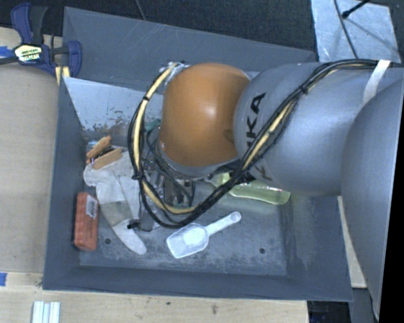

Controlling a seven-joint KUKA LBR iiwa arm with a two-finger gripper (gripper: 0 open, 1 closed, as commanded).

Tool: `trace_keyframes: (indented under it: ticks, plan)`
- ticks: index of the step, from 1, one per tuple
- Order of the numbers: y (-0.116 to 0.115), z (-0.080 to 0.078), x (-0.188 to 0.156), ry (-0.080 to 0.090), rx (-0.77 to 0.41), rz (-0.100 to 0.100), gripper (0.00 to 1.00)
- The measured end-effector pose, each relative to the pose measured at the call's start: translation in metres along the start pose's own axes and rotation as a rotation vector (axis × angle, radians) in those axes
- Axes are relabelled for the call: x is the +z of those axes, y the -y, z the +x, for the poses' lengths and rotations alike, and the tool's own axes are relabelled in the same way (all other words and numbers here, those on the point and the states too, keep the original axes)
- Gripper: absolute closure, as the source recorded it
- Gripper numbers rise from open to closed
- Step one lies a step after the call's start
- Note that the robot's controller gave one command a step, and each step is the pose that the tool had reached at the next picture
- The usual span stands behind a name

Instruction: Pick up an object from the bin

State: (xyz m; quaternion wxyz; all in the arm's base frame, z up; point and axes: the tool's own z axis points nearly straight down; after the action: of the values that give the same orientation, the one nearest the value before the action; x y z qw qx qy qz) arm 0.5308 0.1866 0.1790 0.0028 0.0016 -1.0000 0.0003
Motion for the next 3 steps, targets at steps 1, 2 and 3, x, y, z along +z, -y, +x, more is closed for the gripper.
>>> trace_keyframes:
  ticks: [1, 2, 3]
  plan:
    - [0.001, -0.002, -0.005, 0.008, 0.003, -0.002, 0.0]
    - [0.001, -0.025, 0.042, 0.009, 0.15, -0.003, 0.0]
    - [0.002, -0.041, 0.074, 0.01, -0.056, -0.002, 0.0]
